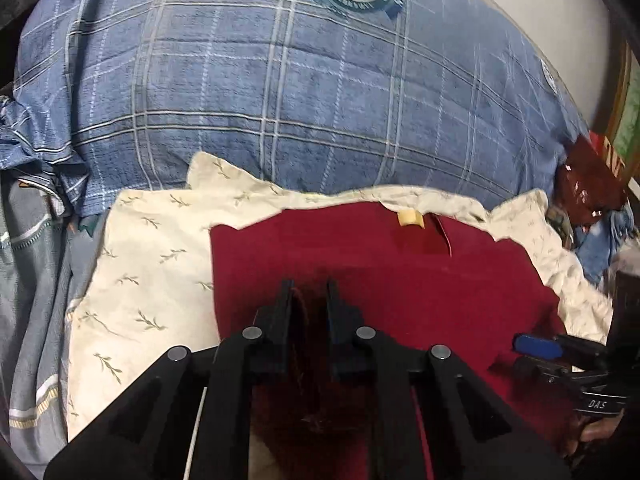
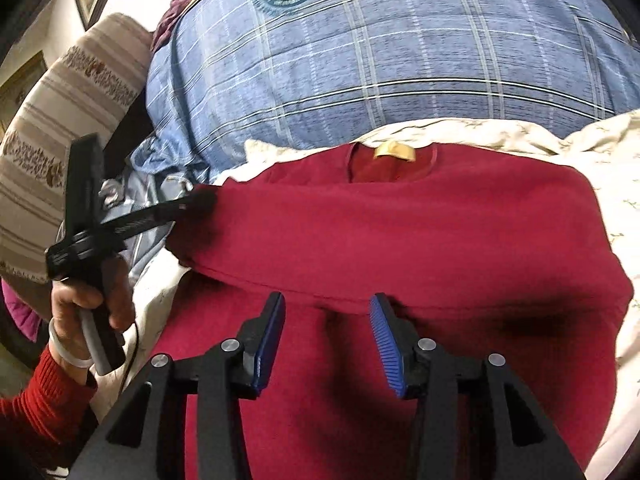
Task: Fold small clothes
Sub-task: 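Lift the hem with the right gripper while the left gripper grasps the hem beside it, then fold the hem up toward the collar with both grippers and release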
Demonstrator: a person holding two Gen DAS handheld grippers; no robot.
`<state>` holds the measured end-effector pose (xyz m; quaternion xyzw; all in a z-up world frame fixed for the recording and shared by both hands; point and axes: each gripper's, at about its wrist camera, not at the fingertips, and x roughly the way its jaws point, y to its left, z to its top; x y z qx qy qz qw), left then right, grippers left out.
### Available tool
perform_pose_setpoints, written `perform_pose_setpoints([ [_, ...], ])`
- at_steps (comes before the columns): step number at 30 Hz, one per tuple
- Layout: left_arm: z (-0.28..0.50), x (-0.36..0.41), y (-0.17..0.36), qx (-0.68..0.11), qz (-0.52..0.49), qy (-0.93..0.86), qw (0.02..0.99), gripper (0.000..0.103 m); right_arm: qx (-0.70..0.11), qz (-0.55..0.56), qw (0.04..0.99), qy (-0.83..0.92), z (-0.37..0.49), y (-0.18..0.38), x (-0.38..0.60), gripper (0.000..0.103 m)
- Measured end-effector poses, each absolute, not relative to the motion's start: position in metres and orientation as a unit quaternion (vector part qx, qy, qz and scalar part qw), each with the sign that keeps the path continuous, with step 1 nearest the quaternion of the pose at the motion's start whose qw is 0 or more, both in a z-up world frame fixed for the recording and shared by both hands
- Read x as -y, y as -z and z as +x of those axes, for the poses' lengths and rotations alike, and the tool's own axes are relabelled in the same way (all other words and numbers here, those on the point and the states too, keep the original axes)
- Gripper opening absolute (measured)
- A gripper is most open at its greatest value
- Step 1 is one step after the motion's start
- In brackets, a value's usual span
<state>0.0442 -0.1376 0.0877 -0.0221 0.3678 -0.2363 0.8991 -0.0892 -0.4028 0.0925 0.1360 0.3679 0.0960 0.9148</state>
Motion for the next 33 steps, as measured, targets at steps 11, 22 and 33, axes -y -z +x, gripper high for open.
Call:
perform_pose_setpoints([
  [11, 0.040, 0.122, -0.069, -0.408, -0.049, 0.181, 0.893, 0.052, -0.362, 0.113, 0.923, 0.061, -0.097, -0.123, 0.465, 0.060],
  [22, -0.042, 0.089, -0.094, -0.408, -0.045, 0.147, 0.900, 0.069, -0.362, 0.123, 0.920, 0.088, -0.138, -0.123, 0.494, 0.054],
  [33, -0.118, 0.085, -0.091, -0.399, -0.013, 0.126, 0.908, 0.070, -0.393, 0.172, 0.903, 0.033, -0.189, -0.127, 0.488, 0.062],
])
